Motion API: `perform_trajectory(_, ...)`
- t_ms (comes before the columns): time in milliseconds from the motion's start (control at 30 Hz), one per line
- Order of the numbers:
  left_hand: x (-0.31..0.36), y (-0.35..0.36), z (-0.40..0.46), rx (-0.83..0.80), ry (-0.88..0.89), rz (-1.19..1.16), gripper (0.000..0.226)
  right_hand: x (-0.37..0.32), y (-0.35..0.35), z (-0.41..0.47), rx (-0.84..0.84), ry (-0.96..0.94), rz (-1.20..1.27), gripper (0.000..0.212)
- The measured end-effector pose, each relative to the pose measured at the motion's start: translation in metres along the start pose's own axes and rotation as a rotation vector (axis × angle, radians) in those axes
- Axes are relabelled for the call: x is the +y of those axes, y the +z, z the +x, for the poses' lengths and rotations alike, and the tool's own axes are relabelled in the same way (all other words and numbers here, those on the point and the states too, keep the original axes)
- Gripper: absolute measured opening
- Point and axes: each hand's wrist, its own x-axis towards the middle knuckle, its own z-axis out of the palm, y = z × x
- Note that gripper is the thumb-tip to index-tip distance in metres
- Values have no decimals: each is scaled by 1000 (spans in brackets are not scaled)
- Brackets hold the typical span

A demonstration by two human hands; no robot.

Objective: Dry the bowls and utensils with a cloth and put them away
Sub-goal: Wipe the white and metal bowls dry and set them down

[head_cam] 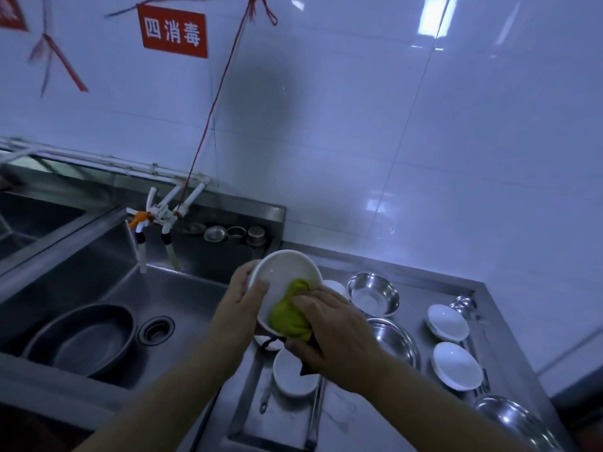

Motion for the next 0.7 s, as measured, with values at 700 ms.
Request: perform_trajectory(700, 25, 45, 15, -105, 43, 77, 24, 18, -12, -8, 206, -233, -206, 48)
